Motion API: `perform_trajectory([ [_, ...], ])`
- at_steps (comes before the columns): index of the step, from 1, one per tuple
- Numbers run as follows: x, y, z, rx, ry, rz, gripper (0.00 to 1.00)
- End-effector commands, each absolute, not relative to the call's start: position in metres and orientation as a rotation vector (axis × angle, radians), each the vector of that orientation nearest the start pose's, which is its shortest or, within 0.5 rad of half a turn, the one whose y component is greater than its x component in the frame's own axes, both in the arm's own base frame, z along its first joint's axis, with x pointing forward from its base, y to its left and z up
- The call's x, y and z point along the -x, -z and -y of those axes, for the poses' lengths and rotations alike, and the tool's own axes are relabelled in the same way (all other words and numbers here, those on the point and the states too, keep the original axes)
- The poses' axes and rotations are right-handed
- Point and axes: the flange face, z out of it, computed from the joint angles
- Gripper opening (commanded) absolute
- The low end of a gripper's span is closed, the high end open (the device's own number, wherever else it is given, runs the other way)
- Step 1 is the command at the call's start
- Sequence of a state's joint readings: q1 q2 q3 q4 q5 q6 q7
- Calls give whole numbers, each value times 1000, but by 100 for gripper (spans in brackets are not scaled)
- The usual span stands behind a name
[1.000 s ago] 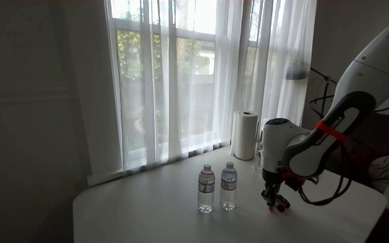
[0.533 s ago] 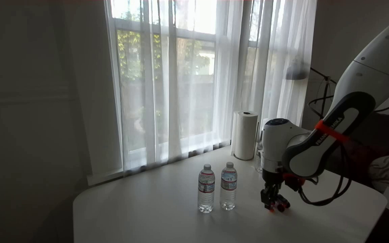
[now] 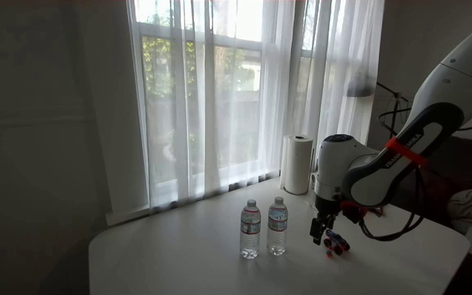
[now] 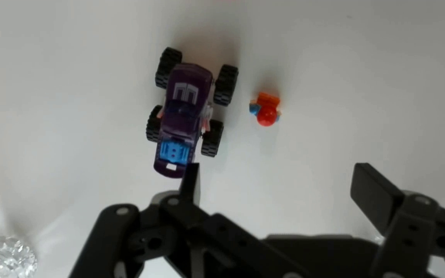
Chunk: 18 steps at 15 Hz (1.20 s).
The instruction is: Move the toy man from the toy truck to the table
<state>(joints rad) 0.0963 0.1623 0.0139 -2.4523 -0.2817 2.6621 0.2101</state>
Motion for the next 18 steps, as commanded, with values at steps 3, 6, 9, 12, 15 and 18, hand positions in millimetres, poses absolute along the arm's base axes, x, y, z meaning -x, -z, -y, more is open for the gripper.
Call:
perform_trajectory([
  [3,-480,-273,-62,3252,149,207,100],
  [6,-476,-295,-57,3255,121,195,100],
  [9,-467,-317,-50,3218,25,238,100],
  [12,-458,-341,-37,3215,-37,307,100],
  [15,-448,-357,-19,3245,-124,268,100],
  [18,-439,-364,-5,3252,-185,260,100],
])
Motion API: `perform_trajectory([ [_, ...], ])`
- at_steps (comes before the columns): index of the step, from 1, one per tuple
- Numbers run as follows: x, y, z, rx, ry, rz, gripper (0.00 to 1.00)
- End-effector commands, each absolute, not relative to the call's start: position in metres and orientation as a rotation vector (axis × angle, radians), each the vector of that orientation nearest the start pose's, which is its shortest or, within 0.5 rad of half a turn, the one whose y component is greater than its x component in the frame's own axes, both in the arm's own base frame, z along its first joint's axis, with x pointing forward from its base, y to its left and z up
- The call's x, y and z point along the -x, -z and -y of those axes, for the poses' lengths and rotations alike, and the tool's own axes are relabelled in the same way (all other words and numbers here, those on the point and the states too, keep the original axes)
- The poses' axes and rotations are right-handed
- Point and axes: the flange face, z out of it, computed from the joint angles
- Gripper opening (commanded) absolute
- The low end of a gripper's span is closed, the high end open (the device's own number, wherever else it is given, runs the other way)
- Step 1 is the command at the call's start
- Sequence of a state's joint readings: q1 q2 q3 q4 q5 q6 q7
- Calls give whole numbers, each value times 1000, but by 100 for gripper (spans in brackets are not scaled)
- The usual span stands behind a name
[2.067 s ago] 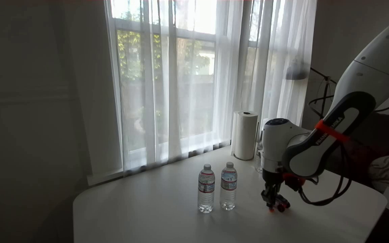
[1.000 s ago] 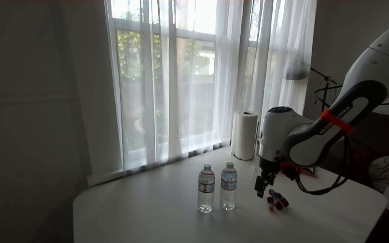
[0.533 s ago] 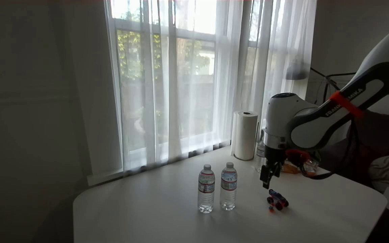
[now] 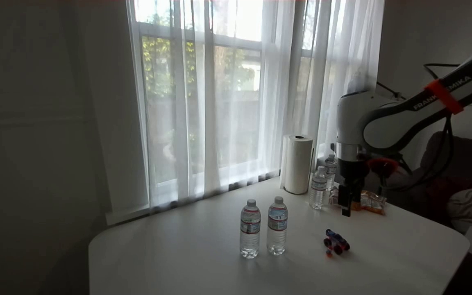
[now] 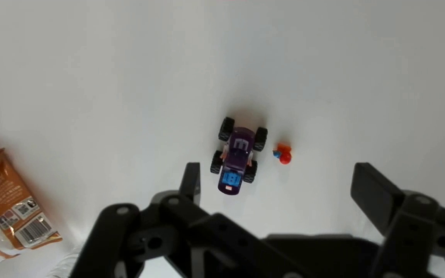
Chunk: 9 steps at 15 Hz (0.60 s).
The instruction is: Move the toy man from the toy truck to the table
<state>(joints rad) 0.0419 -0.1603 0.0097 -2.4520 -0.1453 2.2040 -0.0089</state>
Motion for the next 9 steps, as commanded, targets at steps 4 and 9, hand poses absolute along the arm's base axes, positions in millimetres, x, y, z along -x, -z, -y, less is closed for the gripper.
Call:
perform_trajectory([
  [4,-444,-359,-1,3243,-207,224,100],
  [9,-444,-357,-1,3243,-213,226,100],
])
